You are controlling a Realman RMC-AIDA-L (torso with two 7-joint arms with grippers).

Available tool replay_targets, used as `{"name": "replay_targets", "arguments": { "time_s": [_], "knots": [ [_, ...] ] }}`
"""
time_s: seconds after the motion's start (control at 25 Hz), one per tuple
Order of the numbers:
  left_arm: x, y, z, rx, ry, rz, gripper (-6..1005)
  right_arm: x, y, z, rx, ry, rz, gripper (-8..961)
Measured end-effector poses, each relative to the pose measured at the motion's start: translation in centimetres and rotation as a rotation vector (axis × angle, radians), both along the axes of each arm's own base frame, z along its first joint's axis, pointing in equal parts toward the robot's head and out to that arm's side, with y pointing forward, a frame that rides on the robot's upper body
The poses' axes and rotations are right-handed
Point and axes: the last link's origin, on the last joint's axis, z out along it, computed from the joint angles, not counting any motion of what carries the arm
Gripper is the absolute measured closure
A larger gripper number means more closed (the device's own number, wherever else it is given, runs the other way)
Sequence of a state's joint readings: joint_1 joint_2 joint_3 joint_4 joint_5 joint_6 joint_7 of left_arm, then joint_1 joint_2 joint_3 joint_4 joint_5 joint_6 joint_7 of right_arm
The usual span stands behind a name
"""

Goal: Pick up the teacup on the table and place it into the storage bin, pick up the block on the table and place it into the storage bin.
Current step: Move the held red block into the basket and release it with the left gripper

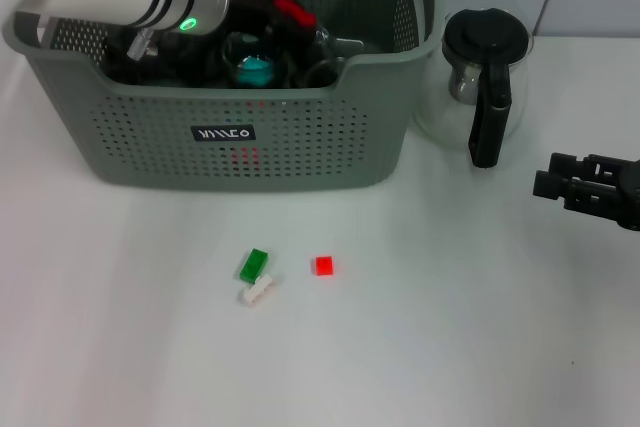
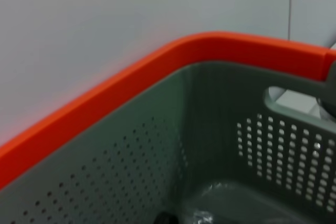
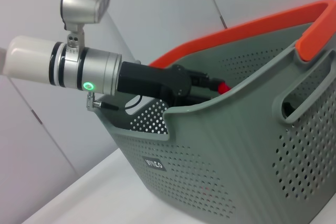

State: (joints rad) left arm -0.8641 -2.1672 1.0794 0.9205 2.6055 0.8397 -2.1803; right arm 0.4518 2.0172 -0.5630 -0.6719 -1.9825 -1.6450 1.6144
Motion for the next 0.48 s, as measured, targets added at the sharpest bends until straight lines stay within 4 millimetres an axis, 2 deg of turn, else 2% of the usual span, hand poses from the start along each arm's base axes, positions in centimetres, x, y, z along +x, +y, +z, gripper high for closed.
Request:
{"name": "replay_targets", "arguments": {
  "time_s": [0.48],
  "knots": [
    [0.06,-0.02,-0.24,0.002,0.053,0.051,323,-0.05,0.07,0.02,0.002,0.0,0.001,346]
  ]
}}
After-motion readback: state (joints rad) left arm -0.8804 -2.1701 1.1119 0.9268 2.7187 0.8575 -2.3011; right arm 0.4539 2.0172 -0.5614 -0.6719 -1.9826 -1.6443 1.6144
